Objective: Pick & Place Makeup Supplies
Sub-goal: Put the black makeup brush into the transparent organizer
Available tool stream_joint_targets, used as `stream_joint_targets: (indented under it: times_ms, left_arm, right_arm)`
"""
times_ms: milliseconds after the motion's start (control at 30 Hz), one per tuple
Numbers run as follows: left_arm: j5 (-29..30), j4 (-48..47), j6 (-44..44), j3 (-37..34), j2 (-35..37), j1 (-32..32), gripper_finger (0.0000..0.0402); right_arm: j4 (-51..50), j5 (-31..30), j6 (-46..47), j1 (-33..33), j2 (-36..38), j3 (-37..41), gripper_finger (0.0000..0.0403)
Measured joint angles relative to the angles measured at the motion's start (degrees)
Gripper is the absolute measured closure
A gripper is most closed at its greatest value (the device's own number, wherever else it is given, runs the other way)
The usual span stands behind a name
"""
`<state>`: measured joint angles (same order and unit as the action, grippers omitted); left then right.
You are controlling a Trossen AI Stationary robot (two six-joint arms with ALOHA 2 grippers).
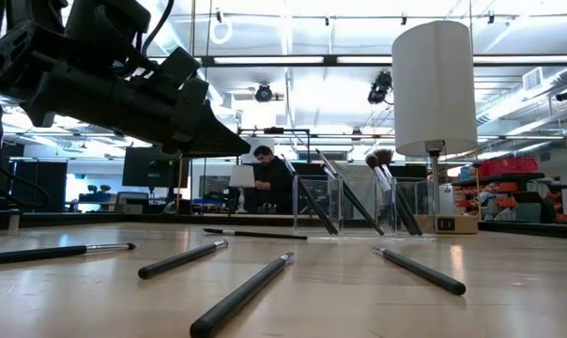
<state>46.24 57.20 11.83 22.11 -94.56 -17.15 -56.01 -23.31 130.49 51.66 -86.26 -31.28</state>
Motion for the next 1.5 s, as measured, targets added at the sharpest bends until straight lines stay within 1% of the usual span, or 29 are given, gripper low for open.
stream_joint_targets:
  times_ms: [67,133,233,533,767,867,967,1100,1167,1267,1367,1500]
  left_arm:
    - [0.0,0.1,0.0,0.0,0.0,0.0,0.0273]
    - [0.0,0.1,0.0,0.0,0.0,0.0,0.0273]
    - [0.0,0.0,0.0,0.0,0.0,0.0,0.0273]
    - [-0.7,0.2,0.0,0.0,0.0,0.0,0.0273]
    - [-1.1,0.2,0.0,0.0,0.0,0.0,0.0273]
    - [-1.1,0.2,0.0,0.0,0.0,0.0,0.0273]
    - [-1.1,0.2,0.0,0.0,0.0,0.0,0.0273]
    - [-1.1,0.3,0.0,0.0,0.0,0.0,0.0273]
    - [-1.1,0.3,0.0,0.0,0.0,0.0,0.0273]
    - [-1.1,0.3,0.0,0.0,0.0,0.0,0.0273]
    - [-1.1,0.3,0.0,0.0,0.0,0.0,0.0273]
    - [-1.1,0.4,0.0,0.0,0.0,0.0,0.0273]
  right_arm:
    - [3.4,-0.8,-0.3,-0.5,0.2,2.1,0.0183]
    - [4.5,-1.3,-0.5,-0.7,0.5,3.1,0.0191]
    - [4.0,-1.9,-0.7,-0.7,0.3,2.8,0.0202]
    - [5.7,-4.1,-5.0,-0.9,-0.8,2.9,0.0250]
    - [6.1,-5.1,-7.9,-1.0,-1.0,1.2,0.0270]
    - [8.9,-8.3,-11.4,-1.2,-1.1,1.2,0.0276]
    - [15.2,-12.5,-16.1,-2.6,-2.2,1.0,0.0284]
    - [21.8,-17.1,-24.6,-4.5,-5.9,1.2,0.0298]
    - [24.1,-19.8,-26.8,-4.9,-8.0,1.1,0.0305]
    - [25.9,-22.2,-27.6,-5.1,-9.8,1.1,0.0311]
    - [26.3,-23.0,-28.2,-5.1,-10.2,1.2,0.0310]
    - [30.1,-24.6,-32.0,-5.0,-10.1,2.8,0.0304]
